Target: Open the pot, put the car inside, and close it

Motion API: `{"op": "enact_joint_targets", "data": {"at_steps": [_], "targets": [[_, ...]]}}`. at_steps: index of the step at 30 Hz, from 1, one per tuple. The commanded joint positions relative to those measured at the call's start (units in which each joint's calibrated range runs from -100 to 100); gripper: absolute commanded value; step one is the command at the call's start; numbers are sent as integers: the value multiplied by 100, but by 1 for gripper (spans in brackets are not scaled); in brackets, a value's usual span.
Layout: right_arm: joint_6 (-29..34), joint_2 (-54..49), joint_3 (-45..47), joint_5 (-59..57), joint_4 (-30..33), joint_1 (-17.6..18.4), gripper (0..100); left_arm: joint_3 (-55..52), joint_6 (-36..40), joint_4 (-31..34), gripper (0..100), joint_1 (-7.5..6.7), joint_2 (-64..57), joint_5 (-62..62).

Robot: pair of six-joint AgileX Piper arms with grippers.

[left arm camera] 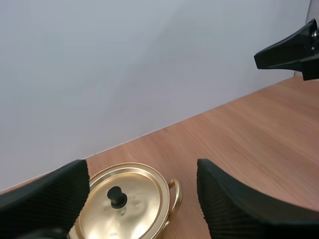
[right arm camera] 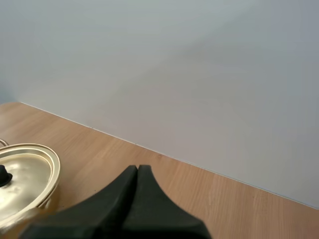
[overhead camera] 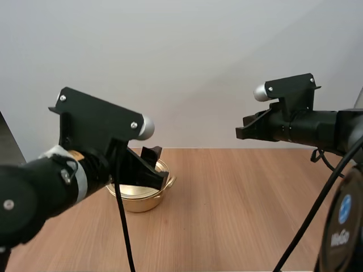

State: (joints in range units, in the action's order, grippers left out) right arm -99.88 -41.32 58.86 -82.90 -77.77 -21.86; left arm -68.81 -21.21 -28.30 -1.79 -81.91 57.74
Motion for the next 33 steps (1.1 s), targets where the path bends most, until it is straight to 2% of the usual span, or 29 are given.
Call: {"op": "enact_joint_targets", "data": {"at_steps": [1,5,8,12,15,16,17,18,20,23,30,31,33], "targets": [[-12,-454,418,-12,24,-55,0,-1682,4520,5570,100,-134,-1740,-2633],[35,-1163,709,-30,242,-55,0,-2744,5911,6724,100,-136,-1809,-2554],[585,-1720,721,-8,417,-55,0,-3035,6634,6952,100,-127,-1809,-2554],[1969,-2353,721,14,864,-55,0,-3119,6994,6675,100,-89,-1809,-2302],[2662,-2696,721,108,1243,-55,0,-3119,6937,6686,100,10,-1809,-2320],[2795,-2824,721,151,1474,-55,0,-3119,6924,6752,100,90,-1809,-2320],[2822,-2874,721,173,1601,-55,0,-3119,6924,6665,100,196,-1809,-2382],[2822,-2913,721,215,1807,-55,0,-3119,6924,6333,100,233,-1809,-2484],[2822,-2927,732,215,2115,-55,0,-3119,6924,5771,100,241,-1809,-2471],[2836,-2927,813,215,2508,-55,0,-3119,6836,5342,100,235,-1809,-2103],[3289,-2946,1422,246,2792,-14,0,-3119,6927,5101,100,235,-1594,-1931],[3288,-3035,1534,542,2884,100,0,-3119,7028,5085,86,235,-1528,-1869],[3393,-3290,1774,1812,3011,408,0,-3119,7070,5085,41,242,-1447,-1823]]}}
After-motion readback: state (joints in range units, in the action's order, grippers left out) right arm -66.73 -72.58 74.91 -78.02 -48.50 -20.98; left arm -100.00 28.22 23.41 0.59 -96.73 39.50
